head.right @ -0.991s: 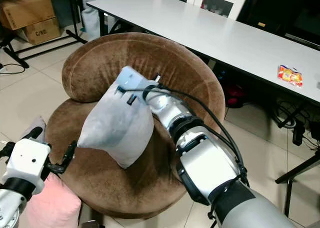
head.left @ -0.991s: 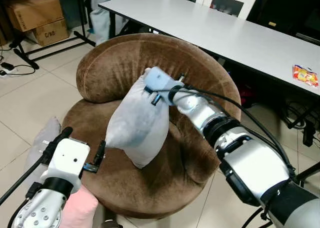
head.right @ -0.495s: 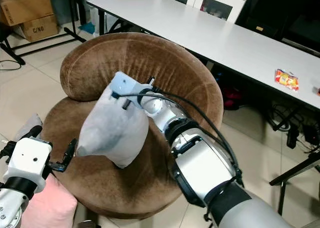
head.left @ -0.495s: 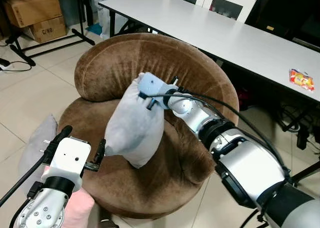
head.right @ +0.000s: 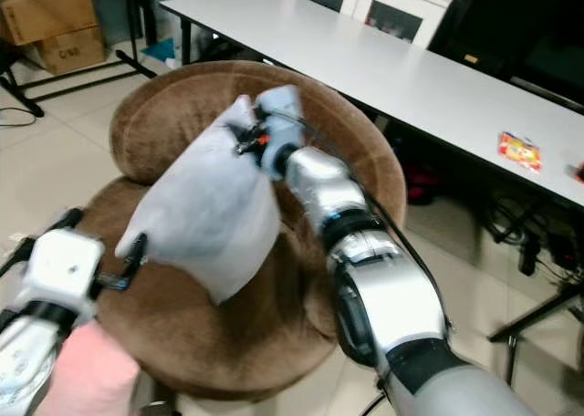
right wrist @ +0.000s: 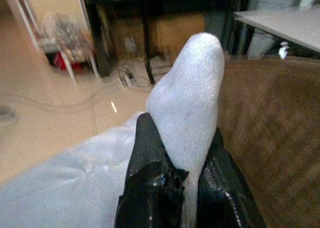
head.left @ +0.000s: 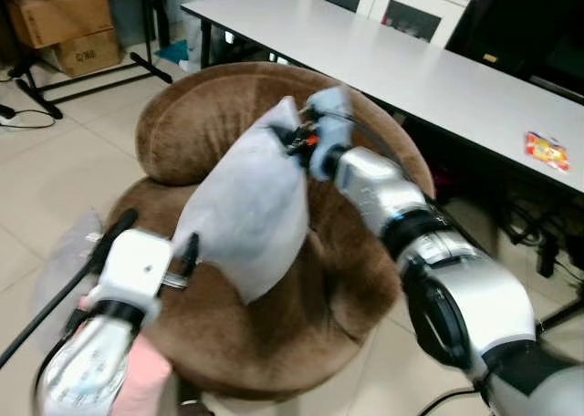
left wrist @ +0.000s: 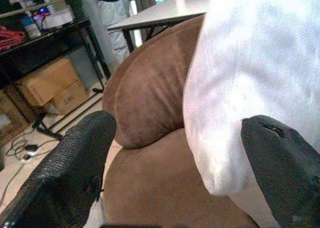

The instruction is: Move the pillow to the sofa from floor

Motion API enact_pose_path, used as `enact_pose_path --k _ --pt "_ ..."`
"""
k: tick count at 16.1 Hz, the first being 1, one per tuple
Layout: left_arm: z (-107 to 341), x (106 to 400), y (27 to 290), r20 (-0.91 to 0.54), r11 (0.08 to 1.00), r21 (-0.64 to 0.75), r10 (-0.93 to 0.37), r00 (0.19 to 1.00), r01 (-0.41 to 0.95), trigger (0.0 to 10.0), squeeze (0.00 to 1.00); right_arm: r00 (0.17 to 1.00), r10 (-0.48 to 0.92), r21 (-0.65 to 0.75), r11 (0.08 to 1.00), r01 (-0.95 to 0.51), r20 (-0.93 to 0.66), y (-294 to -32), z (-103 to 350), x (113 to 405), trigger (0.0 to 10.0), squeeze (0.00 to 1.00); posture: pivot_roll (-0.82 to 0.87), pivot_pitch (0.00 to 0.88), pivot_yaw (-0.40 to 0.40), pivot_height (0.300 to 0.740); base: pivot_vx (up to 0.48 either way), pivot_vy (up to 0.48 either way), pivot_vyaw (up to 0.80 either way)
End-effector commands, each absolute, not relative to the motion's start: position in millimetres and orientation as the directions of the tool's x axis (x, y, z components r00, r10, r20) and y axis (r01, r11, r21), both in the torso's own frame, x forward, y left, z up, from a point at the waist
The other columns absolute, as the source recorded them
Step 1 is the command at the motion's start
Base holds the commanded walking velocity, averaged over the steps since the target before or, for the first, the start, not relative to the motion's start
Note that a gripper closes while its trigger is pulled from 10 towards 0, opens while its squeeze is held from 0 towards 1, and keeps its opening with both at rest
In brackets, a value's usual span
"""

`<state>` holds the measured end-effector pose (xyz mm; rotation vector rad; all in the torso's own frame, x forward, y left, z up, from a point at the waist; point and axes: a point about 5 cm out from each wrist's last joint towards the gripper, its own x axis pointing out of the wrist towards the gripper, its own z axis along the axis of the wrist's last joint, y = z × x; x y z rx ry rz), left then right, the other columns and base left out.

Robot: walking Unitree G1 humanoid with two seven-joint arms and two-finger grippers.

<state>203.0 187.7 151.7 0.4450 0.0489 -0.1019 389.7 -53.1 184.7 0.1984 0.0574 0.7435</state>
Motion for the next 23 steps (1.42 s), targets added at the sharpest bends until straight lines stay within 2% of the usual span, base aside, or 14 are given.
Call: enact_pose_path --k 1,2,3,5,7,8,10,13,14,16,19,23 --pt "152 210 180 -0.061 0.894 0.420 -0.145 0.987 0.158 10.0 0.00 0.753 0.650 0.265 0.712 -0.651 0.103 -73 192 386 10.0 0.00 0.07 0.000 -0.088 0.740 0.000 0.000 0.00" --pt "152 212 179 -0.061 0.892 0.420 -0.155 0.986 0.166 10.0 0.00 0.754 0.646 0.286 0.705 -0.649 0.118 -76 192 383 10.0 0.00 0.07 0.000 -0.088 0.740 0.000 0.000 0.00" --pt "152 220 176 -0.060 0.884 0.421 -0.195 0.979 0.202 10.0 0.00 0.750 0.637 0.329 0.680 -0.656 0.178 -80 194 365 10.0 0.00 0.01 0.000 -0.014 0.740 0.000 0.000 0.00" --pt "154 231 170 -0.055 0.871 0.421 -0.253 0.966 0.252 10.0 0.00 0.749 0.617 0.396 0.643 -0.656 0.241 -82 200 333 10.0 0.00 -0.04 0.000 0.052 0.740 0.000 0.000 0.00" --pt "154 235 168 -0.057 0.865 0.421 -0.276 0.959 0.274 10.0 0.00 0.766 0.591 0.420 0.647 -0.637 0.252 -82 201 320 10.0 0.00 -0.06 0.000 0.071 0.740 0.000 0.000 0.00" --pt "153 239 166 -0.055 0.863 0.412 -0.296 0.954 0.291 10.0 0.00 0.804 0.543 0.462 0.665 -0.587 0.240 -81 200 294 10.0 0.00 -0.10 0.000 0.104 0.740 0.000 0.000 0.00" --pt "153 243 166 -0.041 0.868 0.415 -0.281 0.959 0.272 10.0 0.00 0.820 0.536 0.471 0.681 -0.560 0.200 -79 198 283 10.0 0.00 -0.09 0.000 0.086 0.740 0.000 0.000 0.00" --pt "153 243 171 -0.034 0.881 0.396 -0.267 0.963 0.258 10.0 0.00 0.812 0.557 0.447 0.690 -0.569 0.174 -70 202 287 10.0 0.00 -0.05 0.000 0.044 0.740 0.000 0.000 0.00" --pt "156 240 170 -0.014 0.890 0.349 -0.309 0.951 0.295 10.0 1.00 0.798 0.578 0.438 0.681 -0.587 0.171 -66 205 288 10.0 0.00 -0.03 0.000 0.021 0.740 0.000 0.000 0.00" --pt "171 239 160 0.058 0.885 0.266 -0.411 0.910 0.383 10.0 1.00 0.773 0.615 0.408 0.673 -0.616 0.152 -56 210 291 10.0 0.00 -0.01 0.000 -0.006 0.740 0.000 0.000 0.00" --pt "184 244 139 0.094 0.826 0.189 -0.554 0.827 0.531 10.0 1.00 0.740 0.661 0.335 0.674 -0.658 0.121 -40 212 299 10.0 0.00 0.01 0.000 -0.022 0.740 0.000 0.000 0.00" --pt "185 241 120 0.075 0.741 0.152 -0.668 0.740 0.654 10.0 1.00 0.771 0.633 0.286 0.726 -0.625 0.076 -29 211 314 10.0 0.00 0.00 0.000 -0.015 0.740 0.000 0.000 0.00"
